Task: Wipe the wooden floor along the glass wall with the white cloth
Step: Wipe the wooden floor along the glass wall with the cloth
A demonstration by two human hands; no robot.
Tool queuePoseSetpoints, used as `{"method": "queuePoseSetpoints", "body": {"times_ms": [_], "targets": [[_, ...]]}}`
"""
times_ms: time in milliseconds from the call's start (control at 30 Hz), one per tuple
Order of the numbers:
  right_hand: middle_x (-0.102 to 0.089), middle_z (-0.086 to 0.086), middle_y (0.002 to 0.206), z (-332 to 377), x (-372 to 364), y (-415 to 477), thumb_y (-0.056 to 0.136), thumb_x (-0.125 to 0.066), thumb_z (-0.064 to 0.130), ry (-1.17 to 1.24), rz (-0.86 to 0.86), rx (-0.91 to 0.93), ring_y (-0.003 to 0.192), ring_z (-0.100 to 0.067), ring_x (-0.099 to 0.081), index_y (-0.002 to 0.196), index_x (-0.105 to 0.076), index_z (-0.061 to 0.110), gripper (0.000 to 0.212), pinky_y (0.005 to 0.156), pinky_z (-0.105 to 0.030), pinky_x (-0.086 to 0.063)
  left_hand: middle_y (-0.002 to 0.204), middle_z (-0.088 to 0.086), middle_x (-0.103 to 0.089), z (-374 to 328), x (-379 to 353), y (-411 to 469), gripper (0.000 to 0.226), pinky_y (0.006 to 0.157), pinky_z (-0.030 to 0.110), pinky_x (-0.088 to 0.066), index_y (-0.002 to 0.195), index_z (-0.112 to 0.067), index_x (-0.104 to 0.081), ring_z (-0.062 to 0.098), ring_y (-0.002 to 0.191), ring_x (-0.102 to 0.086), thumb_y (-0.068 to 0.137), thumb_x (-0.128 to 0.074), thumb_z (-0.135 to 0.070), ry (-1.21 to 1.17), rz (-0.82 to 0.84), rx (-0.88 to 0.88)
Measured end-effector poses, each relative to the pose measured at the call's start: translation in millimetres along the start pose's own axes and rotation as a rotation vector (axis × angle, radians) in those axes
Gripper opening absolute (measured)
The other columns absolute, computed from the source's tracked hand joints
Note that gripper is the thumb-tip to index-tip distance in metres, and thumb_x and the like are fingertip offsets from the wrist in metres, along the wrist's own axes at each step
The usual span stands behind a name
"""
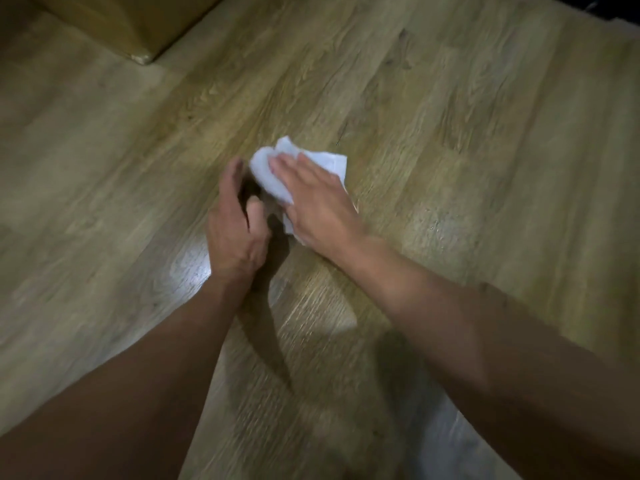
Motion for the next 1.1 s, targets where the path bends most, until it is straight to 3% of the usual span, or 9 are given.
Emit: {"method": "queuePoseSetpoints", "body": {"times_ms": [100, 200, 300, 400, 567, 667, 833, 933, 1100], "targets": [[-0.035, -0.002, 0.152, -15, 12, -49, 0.086, -0.061, 0.008, 0.126, 0.100, 0.135, 0.142, -0.018, -0.029, 0.145, -0.037, 0.017, 0.064, 0.117, -0.031, -0.021, 0.124, -0.017, -0.048, -1, 9, -2, 0.053, 0.093, -0.002, -0.030, 0.140, -0.012, -0.043, -0.030, 0.106, -0.040, 0.087, -0.037, -0.017, -0.065, -0.059, 0.025], [-0.037, -0.008, 0.151, -44, 29, -31, 0.090, -0.056, 0.007, 0.114, 0.028, -0.009, 0.139, -0.023, -0.034, 0.143, -0.039, 0.010, 0.056, 0.116, -0.030, -0.022, 0.127, -0.003, -0.061, -1, 16, -3, 0.051, 0.092, 0.004, -0.033, 0.134, -0.014, -0.051, -0.011, 0.109, -0.049, 0.086, -0.035, -0.024, 0.011, 0.026, 0.054], [-0.024, -0.005, 0.157, -31, 21, 6, 0.093, -0.051, 0.014, 0.013, -0.003, -0.177, 0.144, -0.026, -0.021, 0.149, -0.024, 0.014, 0.062, 0.118, -0.036, -0.017, 0.125, -0.001, -0.063, -2, 21, -4, 0.050, 0.082, -0.007, -0.027, 0.132, -0.017, -0.055, -0.011, 0.103, -0.048, 0.087, -0.034, -0.025, 0.089, 0.082, 0.032], [-0.018, -0.002, 0.159, 11, -3, -11, 0.089, -0.058, 0.016, 0.018, 0.059, -0.092, 0.147, -0.026, -0.012, 0.151, -0.015, 0.016, 0.075, 0.118, -0.045, -0.017, 0.117, -0.004, -0.066, -4, 31, -5, 0.040, 0.083, 0.004, -0.032, 0.125, -0.021, -0.060, -0.003, 0.100, -0.053, 0.093, -0.036, -0.023, 0.152, 0.098, -0.029], [-0.035, 0.005, 0.153, 24, -11, -105, 0.084, -0.067, 0.013, 0.121, 0.110, 0.260, 0.143, -0.021, -0.028, 0.147, -0.032, 0.024, 0.073, 0.114, -0.044, -0.027, 0.129, 0.010, -0.061, 7, 46, -20, 0.030, 0.093, 0.029, -0.042, 0.122, -0.009, -0.061, 0.030, 0.109, -0.061, 0.096, -0.046, -0.012, 0.415, 0.256, -0.321], [-0.030, 0.007, 0.155, -12, 0, -88, 0.087, -0.063, 0.012, 0.070, 0.128, 0.143, 0.144, -0.018, -0.026, 0.148, -0.026, 0.028, 0.073, 0.114, -0.049, -0.028, 0.141, 0.004, -0.052, 15, 56, -30, 0.038, 0.087, 0.039, -0.050, 0.128, -0.013, -0.059, 0.033, 0.105, -0.065, 0.091, -0.051, -0.009, 0.531, 0.320, -0.302], [-0.016, -0.003, 0.159, 31, -11, -33, 0.088, -0.055, 0.013, -0.021, 0.038, -0.110, 0.147, -0.029, -0.010, 0.151, -0.014, 0.014, 0.075, 0.118, -0.043, -0.015, 0.138, 0.004, -0.055, 4, 77, -31, 0.062, 0.090, 0.041, -0.052, 0.134, -0.020, -0.055, 0.032, 0.109, -0.064, 0.074, -0.039, -0.013, 0.554, 0.359, -0.252], [-0.014, -0.002, 0.160, 82, -28, -66, 0.092, -0.053, 0.022, 0.003, 0.045, 0.024, 0.147, -0.026, -0.007, 0.151, -0.013, 0.014, 0.072, 0.117, -0.042, -0.014, 0.122, 0.004, -0.066, 3, 89, -31, 0.056, 0.084, 0.038, -0.053, 0.120, -0.016, -0.065, 0.032, 0.100, -0.066, 0.069, -0.040, -0.012, 0.559, 0.390, -0.271], [-0.036, 0.002, 0.152, 59, -25, -150, 0.082, -0.067, 0.025, 0.009, 0.071, 0.313, 0.141, -0.024, -0.031, 0.146, -0.033, 0.023, 0.073, 0.110, -0.048, -0.033, 0.142, 0.005, -0.051, 12, 88, -41, 0.046, 0.099, 0.040, -0.047, 0.130, -0.019, -0.058, 0.031, 0.120, -0.057, 0.086, -0.050, -0.010, 0.668, 0.481, -0.222]]}}
Point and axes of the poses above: each hand's wrist, its own y-axis towards the middle knuckle, its own x-axis out of the back of the hand, z = x × y, the point moved 4 cm from there along y, towards the middle knuckle
